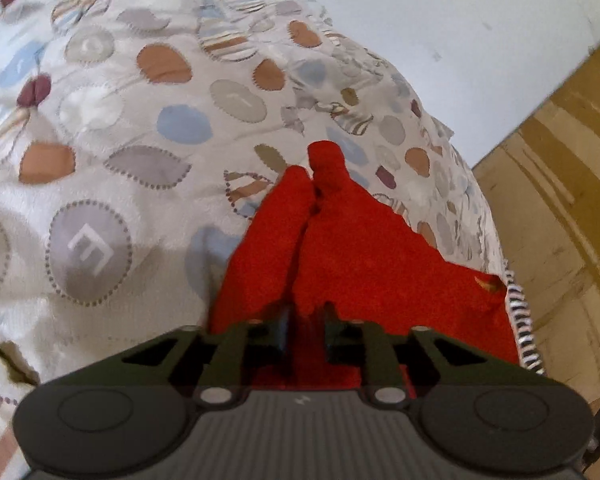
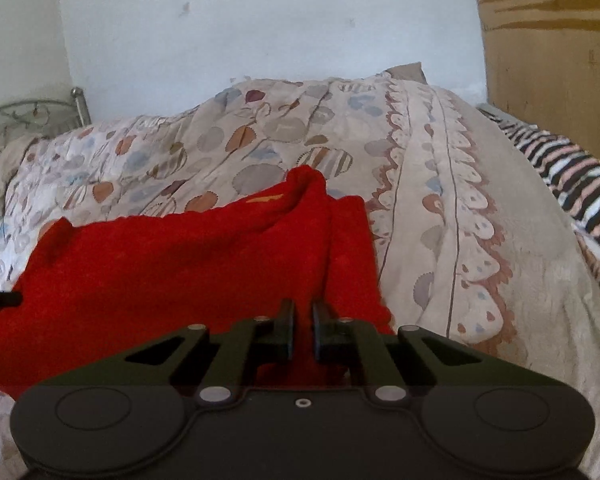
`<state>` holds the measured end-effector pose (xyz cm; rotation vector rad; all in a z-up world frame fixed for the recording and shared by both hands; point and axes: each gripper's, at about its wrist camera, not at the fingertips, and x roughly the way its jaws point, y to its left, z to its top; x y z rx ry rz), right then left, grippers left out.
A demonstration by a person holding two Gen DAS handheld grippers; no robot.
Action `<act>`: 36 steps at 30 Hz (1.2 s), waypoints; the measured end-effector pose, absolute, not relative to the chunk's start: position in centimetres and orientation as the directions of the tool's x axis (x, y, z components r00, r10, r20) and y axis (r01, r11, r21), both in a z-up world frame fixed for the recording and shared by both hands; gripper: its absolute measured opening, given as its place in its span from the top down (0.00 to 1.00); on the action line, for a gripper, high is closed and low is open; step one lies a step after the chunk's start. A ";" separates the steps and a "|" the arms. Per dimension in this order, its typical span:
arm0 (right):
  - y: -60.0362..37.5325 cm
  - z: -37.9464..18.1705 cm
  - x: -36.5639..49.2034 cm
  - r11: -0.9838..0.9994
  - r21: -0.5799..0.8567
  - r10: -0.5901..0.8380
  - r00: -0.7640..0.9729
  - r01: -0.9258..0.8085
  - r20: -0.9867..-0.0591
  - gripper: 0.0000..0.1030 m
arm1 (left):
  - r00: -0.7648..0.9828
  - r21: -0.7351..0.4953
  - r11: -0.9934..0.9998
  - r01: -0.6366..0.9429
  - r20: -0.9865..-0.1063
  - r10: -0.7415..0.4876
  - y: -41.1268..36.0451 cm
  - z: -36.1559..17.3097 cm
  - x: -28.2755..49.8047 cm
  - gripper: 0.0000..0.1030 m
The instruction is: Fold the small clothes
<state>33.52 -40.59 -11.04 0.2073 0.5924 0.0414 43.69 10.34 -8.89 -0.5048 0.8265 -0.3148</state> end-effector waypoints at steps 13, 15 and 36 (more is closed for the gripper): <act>-40.9 -10.3 35.3 0.968 0.248 0.112 0.843 0.026 -0.525 0.60 | 0.741 -0.260 0.955 0.144 -0.612 -0.278 5.9 -5.5 45.9 0.42; -40.6 -10.4 36.6 0.975 0.223 0.107 0.831 0.021 -0.546 0.64 | 0.732 -0.258 0.957 0.133 -0.625 -0.270 6.0 -6.1 46.6 0.78; -41.5 -10.1 32.3 0.959 0.254 0.016 0.878 0.121 -0.479 0.28 | 0.761 -0.239 0.971 -0.033 -0.636 -0.131 8.7 -6.6 42.7 0.06</act>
